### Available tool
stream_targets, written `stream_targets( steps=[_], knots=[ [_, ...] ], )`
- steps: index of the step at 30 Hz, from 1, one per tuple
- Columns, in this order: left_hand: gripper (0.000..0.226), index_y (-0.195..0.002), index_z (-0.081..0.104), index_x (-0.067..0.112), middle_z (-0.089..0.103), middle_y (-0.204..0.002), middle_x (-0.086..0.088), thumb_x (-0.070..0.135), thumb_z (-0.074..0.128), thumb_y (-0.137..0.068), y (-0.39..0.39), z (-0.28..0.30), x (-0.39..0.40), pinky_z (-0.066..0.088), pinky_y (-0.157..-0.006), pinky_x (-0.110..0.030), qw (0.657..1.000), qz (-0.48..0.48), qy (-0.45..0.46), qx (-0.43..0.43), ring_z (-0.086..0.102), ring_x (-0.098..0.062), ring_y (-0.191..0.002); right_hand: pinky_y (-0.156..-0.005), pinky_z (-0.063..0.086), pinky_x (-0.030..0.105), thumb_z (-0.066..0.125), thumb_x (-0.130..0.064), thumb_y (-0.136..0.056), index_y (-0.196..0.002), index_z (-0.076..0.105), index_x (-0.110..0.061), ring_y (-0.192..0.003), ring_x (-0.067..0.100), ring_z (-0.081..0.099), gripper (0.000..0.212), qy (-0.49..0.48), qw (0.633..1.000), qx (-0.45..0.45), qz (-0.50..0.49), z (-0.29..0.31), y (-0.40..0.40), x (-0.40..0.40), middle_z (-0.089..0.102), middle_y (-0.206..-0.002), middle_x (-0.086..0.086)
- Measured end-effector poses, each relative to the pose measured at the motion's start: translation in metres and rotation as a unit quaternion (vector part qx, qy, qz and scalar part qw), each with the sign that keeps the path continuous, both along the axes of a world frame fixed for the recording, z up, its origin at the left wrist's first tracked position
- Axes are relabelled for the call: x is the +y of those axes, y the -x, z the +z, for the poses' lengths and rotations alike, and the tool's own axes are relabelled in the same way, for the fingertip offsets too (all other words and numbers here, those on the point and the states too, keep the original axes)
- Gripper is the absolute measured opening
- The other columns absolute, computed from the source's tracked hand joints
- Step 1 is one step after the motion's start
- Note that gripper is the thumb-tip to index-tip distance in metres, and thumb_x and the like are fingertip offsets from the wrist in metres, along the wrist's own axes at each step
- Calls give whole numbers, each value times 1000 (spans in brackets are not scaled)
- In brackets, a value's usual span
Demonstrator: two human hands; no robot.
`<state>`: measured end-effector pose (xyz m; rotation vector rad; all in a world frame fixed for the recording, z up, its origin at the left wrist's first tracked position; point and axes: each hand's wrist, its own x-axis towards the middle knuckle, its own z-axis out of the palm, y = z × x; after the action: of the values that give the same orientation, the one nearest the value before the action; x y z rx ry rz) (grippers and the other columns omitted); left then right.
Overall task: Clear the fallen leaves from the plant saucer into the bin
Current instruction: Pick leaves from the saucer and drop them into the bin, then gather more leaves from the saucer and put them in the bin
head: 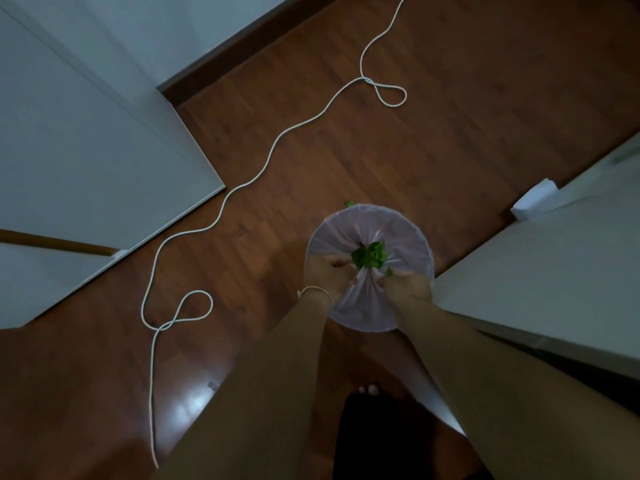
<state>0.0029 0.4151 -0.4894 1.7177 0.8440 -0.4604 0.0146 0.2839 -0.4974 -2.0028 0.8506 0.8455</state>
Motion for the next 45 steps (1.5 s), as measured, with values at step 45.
stream_targets(
  steps=[45],
  knots=[
    [23, -113, 60, 6, 70, -92, -18, 2, 60, -90, 98, 506, -383, 60, -68, -36, 928, -282, 199, -139, 71, -27, -76, -65, 50, 26, 62, -21, -91, -92, 72, -27, -67, 10, 64, 12, -111, 934, -309, -144, 490, 246, -407, 74, -78, -3]
  ],
)
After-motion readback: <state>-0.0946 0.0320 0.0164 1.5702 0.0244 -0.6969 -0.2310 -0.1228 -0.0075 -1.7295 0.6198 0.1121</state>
